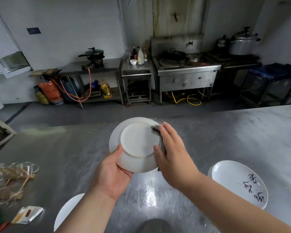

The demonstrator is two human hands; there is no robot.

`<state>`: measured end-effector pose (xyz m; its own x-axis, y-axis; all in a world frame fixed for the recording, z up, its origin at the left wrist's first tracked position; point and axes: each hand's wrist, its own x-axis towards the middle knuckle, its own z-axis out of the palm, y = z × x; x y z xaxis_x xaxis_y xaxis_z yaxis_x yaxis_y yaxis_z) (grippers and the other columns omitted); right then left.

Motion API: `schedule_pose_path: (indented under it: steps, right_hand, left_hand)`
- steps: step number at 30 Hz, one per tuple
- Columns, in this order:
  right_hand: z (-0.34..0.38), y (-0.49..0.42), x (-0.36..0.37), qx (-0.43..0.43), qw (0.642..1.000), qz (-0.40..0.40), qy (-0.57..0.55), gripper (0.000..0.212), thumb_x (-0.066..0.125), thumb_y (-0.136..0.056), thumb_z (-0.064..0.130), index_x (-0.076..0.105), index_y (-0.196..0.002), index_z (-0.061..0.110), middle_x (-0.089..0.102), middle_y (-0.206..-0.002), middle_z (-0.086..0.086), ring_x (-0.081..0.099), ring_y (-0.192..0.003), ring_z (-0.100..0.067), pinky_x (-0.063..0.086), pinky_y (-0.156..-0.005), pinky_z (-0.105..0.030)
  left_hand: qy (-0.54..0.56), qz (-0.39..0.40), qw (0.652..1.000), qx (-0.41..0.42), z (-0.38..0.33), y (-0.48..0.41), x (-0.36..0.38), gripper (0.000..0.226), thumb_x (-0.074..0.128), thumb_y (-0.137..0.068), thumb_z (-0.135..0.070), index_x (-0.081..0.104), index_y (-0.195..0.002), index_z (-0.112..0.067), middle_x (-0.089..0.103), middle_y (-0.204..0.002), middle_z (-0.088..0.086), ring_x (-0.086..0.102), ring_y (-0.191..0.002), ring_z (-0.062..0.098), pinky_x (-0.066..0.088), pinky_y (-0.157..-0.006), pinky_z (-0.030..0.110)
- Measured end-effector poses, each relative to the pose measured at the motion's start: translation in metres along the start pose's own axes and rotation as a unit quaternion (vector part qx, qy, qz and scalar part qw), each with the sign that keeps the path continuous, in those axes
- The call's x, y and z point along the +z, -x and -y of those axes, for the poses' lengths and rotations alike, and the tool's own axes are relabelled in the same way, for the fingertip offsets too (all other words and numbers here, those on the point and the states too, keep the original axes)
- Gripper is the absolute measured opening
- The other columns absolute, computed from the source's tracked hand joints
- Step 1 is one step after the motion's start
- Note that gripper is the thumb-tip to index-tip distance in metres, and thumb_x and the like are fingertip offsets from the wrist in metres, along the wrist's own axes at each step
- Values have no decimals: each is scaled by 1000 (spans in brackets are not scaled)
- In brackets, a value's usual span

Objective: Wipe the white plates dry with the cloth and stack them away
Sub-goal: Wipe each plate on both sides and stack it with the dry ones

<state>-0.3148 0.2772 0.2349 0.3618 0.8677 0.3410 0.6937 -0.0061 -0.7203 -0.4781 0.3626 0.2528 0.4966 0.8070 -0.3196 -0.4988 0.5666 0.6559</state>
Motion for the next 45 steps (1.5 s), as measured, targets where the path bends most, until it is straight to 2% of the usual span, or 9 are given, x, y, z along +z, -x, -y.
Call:
schedule_pose_path:
  steps: [6, 12, 16, 22, 25, 27, 30, 37, 45]
  right_hand:
    - [-4, 46, 43, -64, 995, -18, 75, 75, 38, -106, 45, 9, -167, 13, -11, -174, 4, -9, -161, -25, 14, -129, -46]
    - [-5, 10, 12, 10, 996, -72, 60, 74, 21, -106, 60, 9, -167, 18, -13, -168, 20, -15, -159, -10, 15, -129, -49]
    - [-8, 54, 32, -70, 991, -70, 88, 75, 34, -108, 56, 21, -165, 10, -1, -176, -4, -4, -162, -33, 24, -126, -54]
    - [-74, 76, 0, -186, 961, -130, 156, 61, 61, -94, 4, 47, -153, 5, 33, -167, -10, 30, -154, -41, 33, -123, -47]
    - [-100, 91, -44, -37, 981, -181, 49, 61, 50, -95, -8, 54, -151, 17, 43, -158, 11, 48, -141, -16, 43, -114, -30]
    - [-107, 96, -77, 159, 961, -203, -101, 50, 43, -103, 6, 59, -140, 36, 65, -126, 22, 67, -101, -8, 58, -86, -30]
    - [-123, 97, -136, 380, 882, -175, -217, 26, 46, -106, 27, 66, -115, 41, 73, -71, -6, 67, -58, -27, 53, -52, -33]
    - [-178, 115, -221, 473, 848, 14, -238, 46, 67, -99, 46, 69, -63, 16, 49, -60, -9, 38, -43, -20, 32, -44, -23]
    - [-224, 130, -249, 495, 817, 22, -293, 34, 61, -105, 33, 54, -81, 11, 51, -65, -11, 38, -43, -19, 32, -41, -21]
  left_hand:
    - [9, 25, 999, -27, 12, -3, 10, 46, 36, -111, -29, 59, -138, 1, 68, -133, 25, 68, -121, 35, 56, -102, 49]
    - [13, 13, 999, -34, 14, -9, 26, 43, 44, -108, -27, 57, -142, -5, 69, -132, 22, 69, -120, 37, 63, -89, 45]
    - [-11, 15, 992, -124, 29, -7, 46, 52, 47, -106, -42, 65, -133, -1, 71, -125, 25, 72, -112, 39, 52, -103, 51]
    - [-4, 10, 987, -157, 74, -11, 75, 53, 42, -111, -35, 60, -131, 11, 70, -119, 31, 70, -113, 41, 51, -103, 47]
    - [-30, 28, 989, -142, 99, -19, 89, 40, 41, -111, -25, 61, -134, 1, 72, -124, 25, 70, -116, 37, 54, -96, 48]
    - [-61, 27, 988, -140, 116, -27, 94, 35, 45, -109, -21, 61, -137, -8, 74, -124, 15, 73, -113, 30, 56, -88, 45]
    - [-110, 26, 978, -172, 140, -36, 98, 36, 48, -108, -21, 62, -141, -16, 75, -126, 8, 71, -115, 26, 57, -83, 42]
    - [-202, 107, 938, -261, 199, -40, 119, 34, 50, -106, -17, 62, -138, -23, 73, -129, 11, 74, -108, 29, 59, -82, 44]
    - [-457, 54, 882, -101, 258, -61, 137, 17, 74, -94, -38, 75, -103, -24, 79, -100, 7, 73, -92, 24, 55, -78, 36]
